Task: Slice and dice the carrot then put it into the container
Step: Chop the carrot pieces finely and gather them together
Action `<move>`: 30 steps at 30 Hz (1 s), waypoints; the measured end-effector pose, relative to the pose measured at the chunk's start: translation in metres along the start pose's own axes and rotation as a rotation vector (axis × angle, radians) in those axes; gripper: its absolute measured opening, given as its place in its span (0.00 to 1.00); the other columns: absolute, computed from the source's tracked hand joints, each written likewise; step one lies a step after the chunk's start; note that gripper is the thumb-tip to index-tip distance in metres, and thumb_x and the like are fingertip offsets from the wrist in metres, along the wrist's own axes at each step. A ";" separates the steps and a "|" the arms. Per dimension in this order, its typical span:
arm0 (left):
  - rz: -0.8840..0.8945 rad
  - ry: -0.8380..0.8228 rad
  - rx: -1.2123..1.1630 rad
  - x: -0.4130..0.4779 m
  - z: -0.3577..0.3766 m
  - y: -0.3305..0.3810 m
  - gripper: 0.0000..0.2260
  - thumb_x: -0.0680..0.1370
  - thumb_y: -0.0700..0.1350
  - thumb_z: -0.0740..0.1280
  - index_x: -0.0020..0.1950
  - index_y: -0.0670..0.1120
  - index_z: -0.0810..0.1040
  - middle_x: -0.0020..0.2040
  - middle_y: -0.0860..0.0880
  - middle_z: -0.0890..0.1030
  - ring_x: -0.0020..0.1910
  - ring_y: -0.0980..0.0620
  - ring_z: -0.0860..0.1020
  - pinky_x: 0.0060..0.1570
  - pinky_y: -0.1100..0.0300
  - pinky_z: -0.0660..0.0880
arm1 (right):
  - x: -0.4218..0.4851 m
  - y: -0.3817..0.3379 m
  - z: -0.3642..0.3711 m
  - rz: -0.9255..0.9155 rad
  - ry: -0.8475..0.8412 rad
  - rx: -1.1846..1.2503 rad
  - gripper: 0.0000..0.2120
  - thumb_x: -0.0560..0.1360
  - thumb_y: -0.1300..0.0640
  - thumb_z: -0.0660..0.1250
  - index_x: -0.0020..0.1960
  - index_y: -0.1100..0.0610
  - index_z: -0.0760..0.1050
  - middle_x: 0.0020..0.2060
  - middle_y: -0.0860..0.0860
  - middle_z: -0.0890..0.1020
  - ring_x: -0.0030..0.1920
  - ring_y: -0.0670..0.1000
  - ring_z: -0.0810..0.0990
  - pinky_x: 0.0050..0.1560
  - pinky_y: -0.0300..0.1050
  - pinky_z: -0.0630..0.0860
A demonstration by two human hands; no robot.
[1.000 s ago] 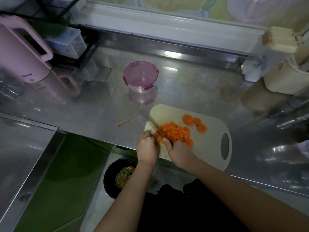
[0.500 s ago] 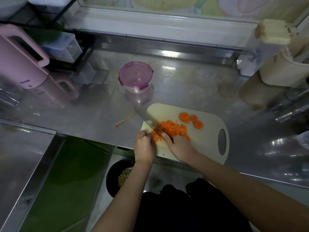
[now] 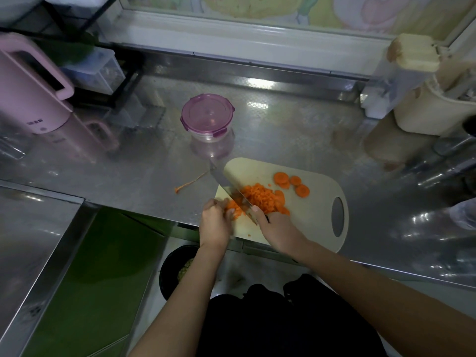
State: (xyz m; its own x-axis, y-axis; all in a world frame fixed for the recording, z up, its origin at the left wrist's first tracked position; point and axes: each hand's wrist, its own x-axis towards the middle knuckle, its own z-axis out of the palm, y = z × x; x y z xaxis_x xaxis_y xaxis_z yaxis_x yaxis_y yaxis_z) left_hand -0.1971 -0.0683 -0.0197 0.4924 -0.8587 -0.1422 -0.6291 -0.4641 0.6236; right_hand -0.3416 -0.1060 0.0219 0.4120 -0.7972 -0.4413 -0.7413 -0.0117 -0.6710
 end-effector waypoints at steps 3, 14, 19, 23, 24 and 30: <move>0.006 -0.022 0.012 0.001 0.002 0.000 0.11 0.77 0.40 0.65 0.59 0.40 0.80 0.53 0.43 0.77 0.53 0.45 0.75 0.56 0.55 0.73 | 0.002 -0.001 0.002 -0.004 0.008 -0.015 0.32 0.81 0.41 0.48 0.47 0.66 0.79 0.42 0.59 0.81 0.46 0.56 0.78 0.48 0.45 0.71; -0.013 -0.027 0.168 0.006 -0.001 0.004 0.09 0.78 0.44 0.64 0.53 0.44 0.82 0.51 0.45 0.78 0.51 0.45 0.76 0.49 0.54 0.72 | 0.011 -0.014 0.008 0.077 -0.062 -0.122 0.30 0.81 0.41 0.48 0.29 0.59 0.68 0.27 0.52 0.72 0.32 0.50 0.72 0.40 0.42 0.67; 0.000 -0.027 0.160 0.007 0.000 0.003 0.09 0.78 0.43 0.64 0.51 0.42 0.82 0.50 0.44 0.78 0.50 0.44 0.77 0.49 0.52 0.74 | 0.009 -0.011 0.008 0.038 -0.103 -0.079 0.21 0.82 0.43 0.47 0.46 0.56 0.72 0.50 0.63 0.79 0.53 0.61 0.78 0.49 0.48 0.71; 0.005 -0.028 0.175 0.006 0.000 0.002 0.09 0.78 0.43 0.64 0.51 0.42 0.82 0.51 0.44 0.78 0.51 0.43 0.77 0.48 0.52 0.73 | 0.010 -0.009 0.012 0.028 -0.113 -0.073 0.19 0.81 0.42 0.48 0.33 0.47 0.57 0.38 0.55 0.74 0.50 0.60 0.79 0.46 0.45 0.68; 0.004 -0.032 0.178 0.006 0.000 0.002 0.09 0.78 0.43 0.64 0.51 0.42 0.82 0.51 0.44 0.78 0.51 0.43 0.77 0.48 0.52 0.73 | 0.012 -0.009 0.013 0.029 -0.106 -0.081 0.20 0.81 0.43 0.48 0.32 0.48 0.57 0.33 0.52 0.71 0.44 0.58 0.78 0.44 0.44 0.68; 0.012 -0.038 0.164 0.003 0.002 0.001 0.09 0.78 0.44 0.64 0.54 0.42 0.79 0.52 0.44 0.76 0.52 0.43 0.76 0.49 0.50 0.73 | 0.017 -0.006 0.009 0.047 -0.066 -0.080 0.30 0.81 0.42 0.49 0.37 0.64 0.74 0.34 0.59 0.78 0.38 0.57 0.77 0.41 0.46 0.70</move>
State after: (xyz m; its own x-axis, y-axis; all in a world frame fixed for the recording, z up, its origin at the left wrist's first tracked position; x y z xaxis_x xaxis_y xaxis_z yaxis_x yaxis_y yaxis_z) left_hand -0.1974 -0.0721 -0.0217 0.4630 -0.8707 -0.1660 -0.7262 -0.4801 0.4921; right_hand -0.3256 -0.1136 0.0128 0.4076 -0.7567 -0.5111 -0.7993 -0.0251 -0.6004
